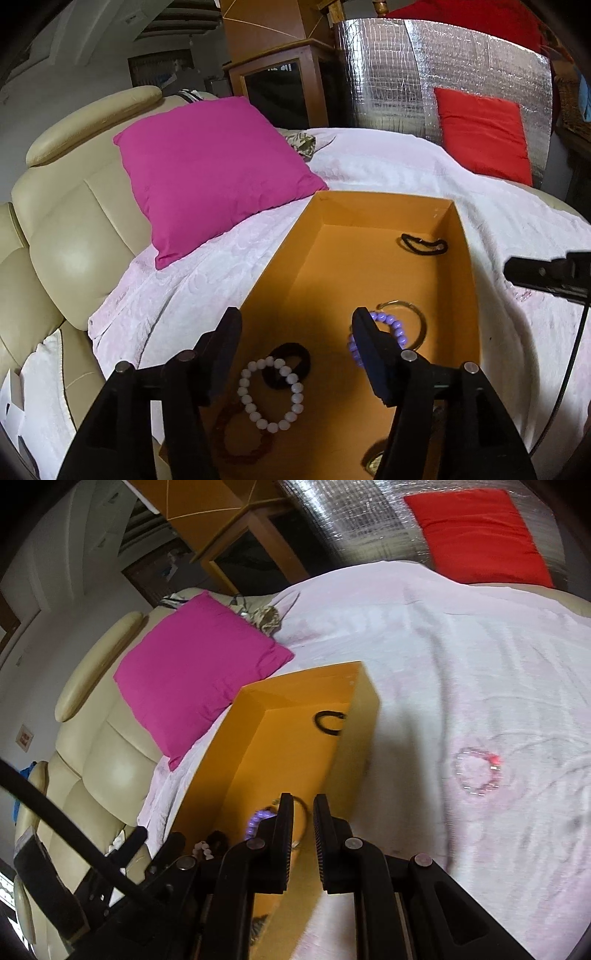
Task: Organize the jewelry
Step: 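Move the right tool to the pink crystal bracelet on the cloth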
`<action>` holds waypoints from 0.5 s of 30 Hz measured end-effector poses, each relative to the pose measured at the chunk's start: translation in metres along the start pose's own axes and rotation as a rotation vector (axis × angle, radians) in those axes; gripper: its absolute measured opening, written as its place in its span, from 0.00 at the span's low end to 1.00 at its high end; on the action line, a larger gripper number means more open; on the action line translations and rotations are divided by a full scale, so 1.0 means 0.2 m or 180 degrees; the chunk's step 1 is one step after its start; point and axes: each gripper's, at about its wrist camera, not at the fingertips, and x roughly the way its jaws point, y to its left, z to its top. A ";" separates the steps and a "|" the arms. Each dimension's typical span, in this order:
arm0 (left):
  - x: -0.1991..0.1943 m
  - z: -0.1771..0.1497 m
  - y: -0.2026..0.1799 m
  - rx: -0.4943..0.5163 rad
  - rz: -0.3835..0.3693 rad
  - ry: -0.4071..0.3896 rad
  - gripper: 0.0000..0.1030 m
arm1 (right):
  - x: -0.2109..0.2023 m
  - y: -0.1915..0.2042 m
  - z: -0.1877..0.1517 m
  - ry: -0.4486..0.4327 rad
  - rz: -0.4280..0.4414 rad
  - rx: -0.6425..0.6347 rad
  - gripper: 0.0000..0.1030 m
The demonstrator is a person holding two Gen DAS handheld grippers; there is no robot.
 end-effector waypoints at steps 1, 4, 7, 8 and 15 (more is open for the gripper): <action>0.00 0.00 -0.01 0.0005 -0.0008 -0.0007 0.62 | -0.02 -0.02 0.00 -0.0007 -0.0030 0.0009 0.14; -0.01 0.01 -0.06 0.0039 -0.0024 -0.0033 0.63 | -0.08 -0.10 -0.01 -0.0018 -0.0106 0.0068 0.14; -0.03 0.02 -0.12 0.0071 -0.0067 -0.0065 0.63 | -0.15 -0.18 -0.02 -0.0049 -0.0207 0.0142 0.14; -0.04 0.02 -0.14 0.0083 -0.0085 -0.0072 0.63 | -0.17 -0.22 -0.03 -0.0062 -0.0240 0.0188 0.14; -0.07 0.04 -0.28 0.0186 -0.0152 -0.0107 0.63 | -0.30 -0.38 -0.06 -0.0139 -0.0383 0.0363 0.17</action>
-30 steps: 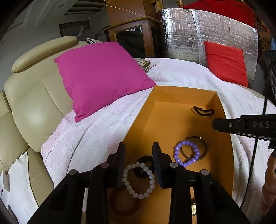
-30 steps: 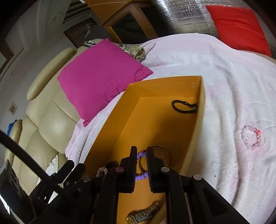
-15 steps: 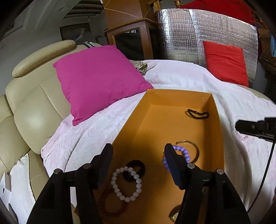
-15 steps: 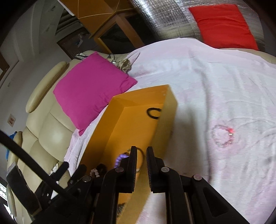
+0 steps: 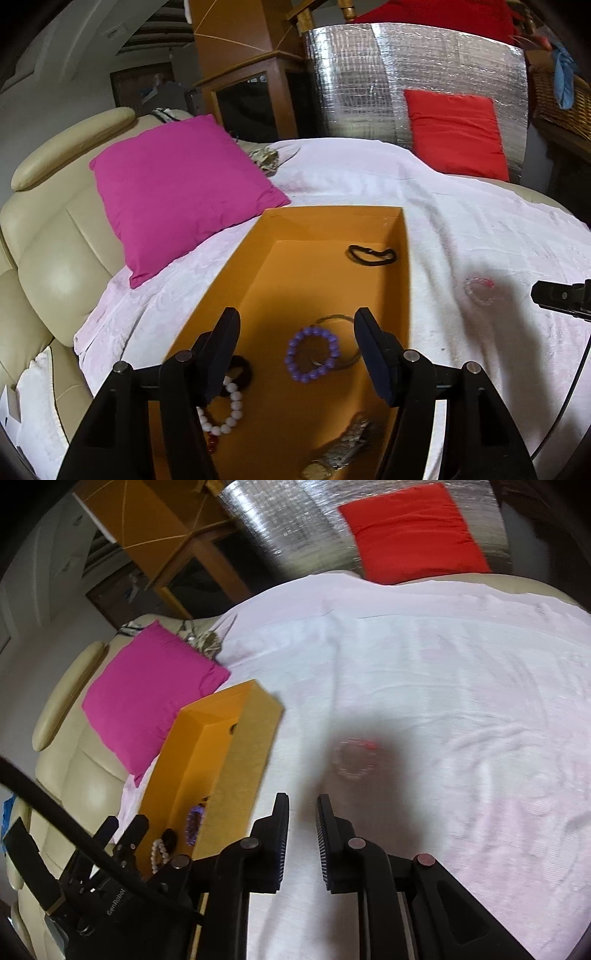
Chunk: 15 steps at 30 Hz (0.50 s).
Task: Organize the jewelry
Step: 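Move the right tool to the pink crystal bracelet on the cloth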
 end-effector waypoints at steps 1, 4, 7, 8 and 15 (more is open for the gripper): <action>0.00 0.00 -0.02 0.0012 -0.0010 -0.0001 0.63 | -0.01 -0.03 -0.01 -0.0010 -0.0009 0.0027 0.17; 0.00 0.01 -0.07 0.0050 -0.0035 -0.0002 0.63 | -0.03 -0.10 -0.01 -0.0023 -0.0040 0.0112 0.17; -0.01 0.02 -0.13 0.0108 -0.0057 0.0000 0.63 | -0.04 -0.17 0.00 -0.0024 -0.0059 0.0195 0.17; 0.00 0.02 -0.16 0.0134 -0.0065 0.0003 0.63 | -0.05 -0.19 0.00 -0.0026 -0.0063 0.0220 0.17; 0.01 0.03 -0.30 0.0273 -0.0087 0.0030 0.63 | -0.06 -0.33 0.01 0.0000 -0.0090 0.0336 0.17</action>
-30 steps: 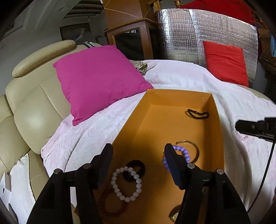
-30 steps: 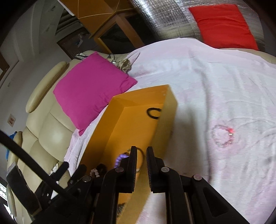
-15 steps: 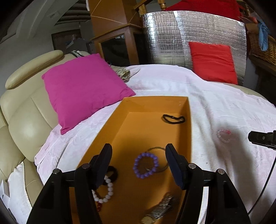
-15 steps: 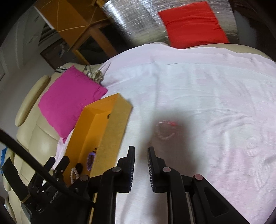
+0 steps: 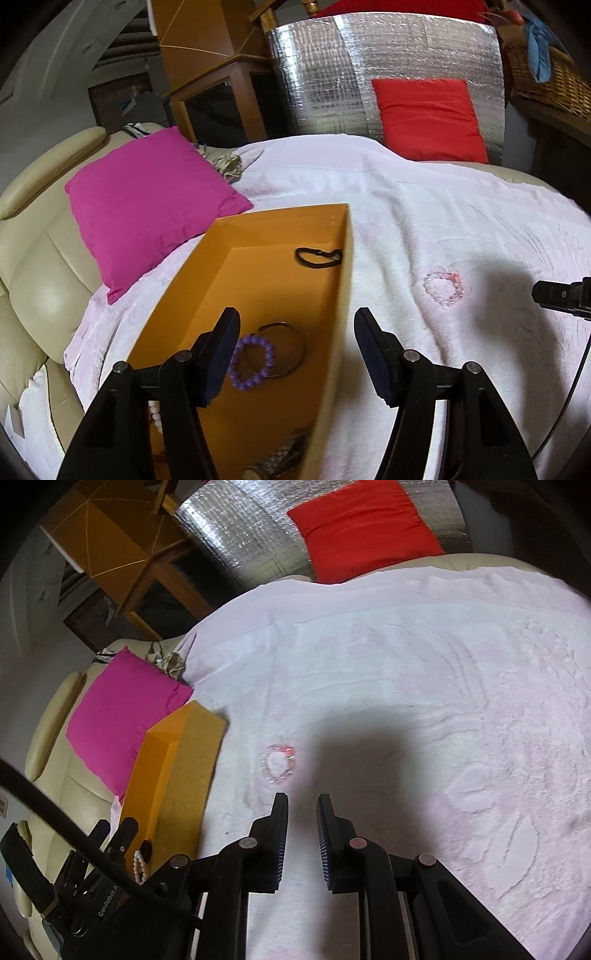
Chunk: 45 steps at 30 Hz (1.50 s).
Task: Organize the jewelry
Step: 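Move the right tool to the pink crystal bracelet on the cloth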
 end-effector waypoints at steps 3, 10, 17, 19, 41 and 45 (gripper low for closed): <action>0.01 0.00 -0.07 0.0086 -0.0010 0.0013 0.63 | -0.01 -0.06 0.01 0.0020 -0.0011 0.0042 0.17; 0.01 0.02 -0.25 0.0282 -0.0070 0.0022 0.63 | 0.00 -0.14 0.01 0.0112 -0.0003 0.0089 0.17; 0.02 0.02 -0.37 0.0433 -0.0141 0.0063 0.63 | 0.04 -0.15 0.03 0.0165 0.0032 0.0066 0.17; 0.02 0.02 -0.38 0.0454 -0.0145 0.0067 0.63 | 0.06 -0.14 0.03 0.0161 0.0048 0.0042 0.17; 0.09 0.00 -0.31 0.0391 -0.0370 0.0267 0.63 | 0.30 0.00 0.10 0.0177 0.0041 -0.0076 0.24; 0.11 -0.01 -0.31 0.0332 -0.0550 0.0342 0.63 | 0.35 0.05 0.12 0.0144 -0.0082 -0.0217 0.24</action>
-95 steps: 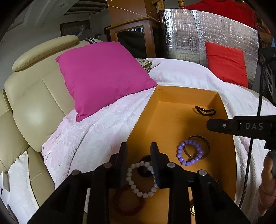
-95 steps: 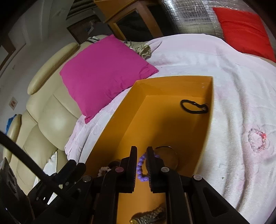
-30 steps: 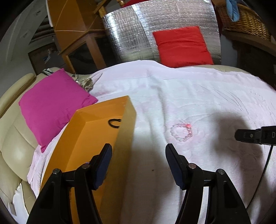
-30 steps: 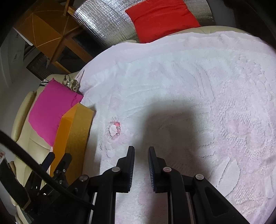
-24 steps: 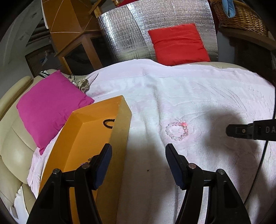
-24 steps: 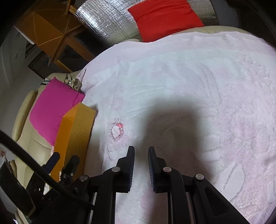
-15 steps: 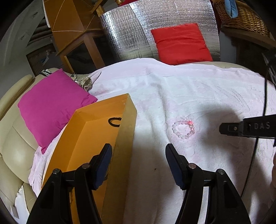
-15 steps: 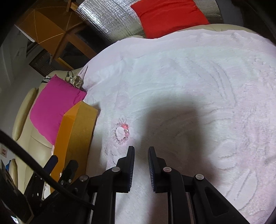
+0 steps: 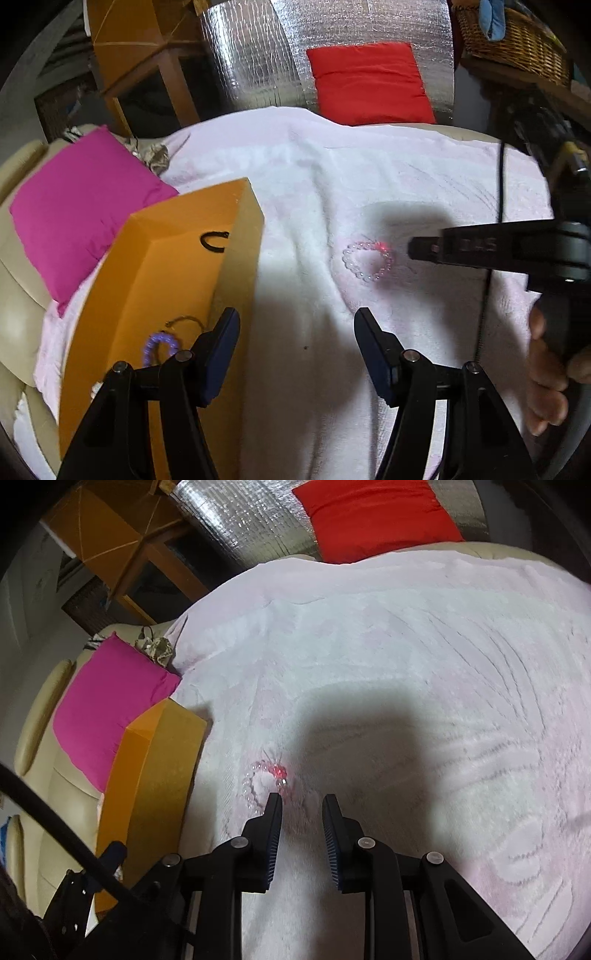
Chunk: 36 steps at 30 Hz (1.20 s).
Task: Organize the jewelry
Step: 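Move the right tool to the pink crystal bracelet on the cloth, then close the right tool on the pink crystal bracelet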
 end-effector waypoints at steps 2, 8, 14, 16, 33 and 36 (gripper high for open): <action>0.01 0.00 0.03 -0.0089 -0.0026 0.0025 0.63 | 0.03 0.04 0.02 -0.0027 -0.0085 -0.0120 0.24; 0.01 0.00 0.12 -0.0313 0.0004 -0.0015 0.63 | 0.14 0.11 0.06 0.0000 -0.0260 -0.0436 0.24; 0.04 0.00 0.15 -0.0334 -0.0070 0.0047 0.63 | 0.22 0.23 0.04 0.0031 -0.0626 -0.1065 0.25; 0.03 0.00 0.14 -0.0322 -0.0081 0.0049 0.63 | 0.23 0.26 0.02 0.0049 -0.0748 -0.1317 0.25; -0.08 0.02 0.05 -0.0180 0.0026 -0.0277 0.54 | -0.05 0.09 -0.08 0.0042 -0.0775 -0.1258 0.09; -0.06 0.02 -0.04 -0.0112 -0.0162 -0.0199 0.54 | -0.14 0.01 -0.11 0.0072 -0.0829 -0.1121 0.09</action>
